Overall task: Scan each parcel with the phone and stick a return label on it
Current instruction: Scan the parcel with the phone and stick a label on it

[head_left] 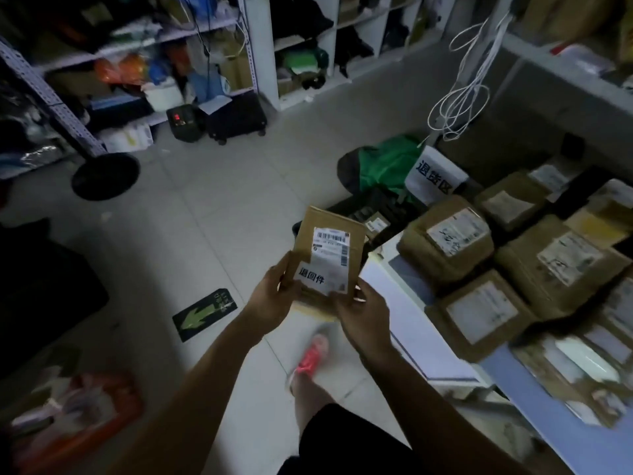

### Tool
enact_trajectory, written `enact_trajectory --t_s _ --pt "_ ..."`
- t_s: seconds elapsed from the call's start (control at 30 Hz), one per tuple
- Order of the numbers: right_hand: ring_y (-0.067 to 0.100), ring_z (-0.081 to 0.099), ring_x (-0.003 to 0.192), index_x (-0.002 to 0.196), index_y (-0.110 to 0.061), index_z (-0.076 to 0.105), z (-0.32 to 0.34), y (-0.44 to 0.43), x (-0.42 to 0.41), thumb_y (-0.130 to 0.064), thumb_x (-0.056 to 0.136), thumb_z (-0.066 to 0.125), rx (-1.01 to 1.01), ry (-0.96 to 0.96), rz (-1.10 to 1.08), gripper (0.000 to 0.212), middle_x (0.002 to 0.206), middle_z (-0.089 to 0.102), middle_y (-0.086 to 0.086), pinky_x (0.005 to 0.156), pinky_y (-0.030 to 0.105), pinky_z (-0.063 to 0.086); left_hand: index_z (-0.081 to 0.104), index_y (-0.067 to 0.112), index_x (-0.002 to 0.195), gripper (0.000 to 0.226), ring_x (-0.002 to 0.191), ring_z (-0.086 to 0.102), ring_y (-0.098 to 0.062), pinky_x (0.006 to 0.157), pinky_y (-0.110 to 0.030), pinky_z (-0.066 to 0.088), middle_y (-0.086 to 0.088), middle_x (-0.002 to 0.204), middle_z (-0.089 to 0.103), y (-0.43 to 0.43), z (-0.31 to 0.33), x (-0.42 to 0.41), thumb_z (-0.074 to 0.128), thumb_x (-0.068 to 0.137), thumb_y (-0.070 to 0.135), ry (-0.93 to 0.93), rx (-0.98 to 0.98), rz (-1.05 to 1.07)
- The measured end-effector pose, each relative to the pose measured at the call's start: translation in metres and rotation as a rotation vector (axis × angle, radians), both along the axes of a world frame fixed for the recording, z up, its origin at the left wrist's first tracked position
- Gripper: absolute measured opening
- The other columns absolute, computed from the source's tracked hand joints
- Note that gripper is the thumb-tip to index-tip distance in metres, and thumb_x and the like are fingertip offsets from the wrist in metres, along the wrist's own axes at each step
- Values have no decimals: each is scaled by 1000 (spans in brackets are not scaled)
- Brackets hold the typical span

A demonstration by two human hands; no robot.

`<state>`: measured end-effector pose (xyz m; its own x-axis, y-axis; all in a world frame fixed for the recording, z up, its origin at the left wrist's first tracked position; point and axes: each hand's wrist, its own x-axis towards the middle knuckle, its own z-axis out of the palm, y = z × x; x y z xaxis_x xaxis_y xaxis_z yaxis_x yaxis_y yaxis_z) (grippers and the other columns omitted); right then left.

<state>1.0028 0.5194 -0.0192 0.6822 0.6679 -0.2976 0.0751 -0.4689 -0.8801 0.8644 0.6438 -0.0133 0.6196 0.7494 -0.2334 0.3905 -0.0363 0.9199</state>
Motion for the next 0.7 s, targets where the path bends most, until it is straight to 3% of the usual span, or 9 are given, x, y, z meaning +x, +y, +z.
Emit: enact_trajectory --t_s 0.07,0.13,0.23,0.3,0.43,0.57,0.7 --pt "12 70 99 119 -26 68 -26 42 13 -27 87 73 -46 55 -25 33 109 74 -9 90 41 59 53 62 120 63 105 66 2 92 -27 55 24 108 71 44 -26 14 51 100 2 69 -51 -4" --pt "15 70 100 122 -26 68 -49 85 28 -29 88 73 -95 124 -71 34 111 74 -6 90 41 59 47 43 143 55 116 63 -7 99 -31 53 13 123 68 89 -51 31 54 102 9 142 -100 -35" --pt "16 70 98 111 -30 69 -75 138 55 -30 87 74 -139 200 -150 24 108 75 -8 88 40 58 40 31 152 57 114 58 1 83 -4 47 6 128 60 154 -84 64 60 100 20 262 -80 -80" --pt "15 70 96 107 -33 69 -88 169 75 -28 87 73 -161 247 -198 21 104 75 -9 89 41 57 40 37 150 58 102 55 11 74 1 42 12 116 55 192 -100 90 63 98 25 324 -50 -130" --pt "22 72 94 115 -27 69 -113 225 119 -27 86 73 -243 322 -309 30 102 76 -4 86 44 58 38 39 148 60 106 58 -2 86 -15 49 3 117 49 260 -124 153 66 96 29 365 -4 -306" --pt "22 72 92 119 -28 68 -158 282 170 -23 84 73 -292 372 -429 35 104 75 -6 86 45 59 47 17 148 57 114 57 -29 96 -43 53 -13 125 53 330 -174 233 64 94 29 395 94 -499" --pt "13 72 92 114 -30 68 -229 340 230 -19 83 73 -277 422 -565 34 101 75 -12 77 33 61 36 23 155 58 121 54 -28 95 -46 54 -11 134 49 388 -246 312 56 101 28 394 98 -645"
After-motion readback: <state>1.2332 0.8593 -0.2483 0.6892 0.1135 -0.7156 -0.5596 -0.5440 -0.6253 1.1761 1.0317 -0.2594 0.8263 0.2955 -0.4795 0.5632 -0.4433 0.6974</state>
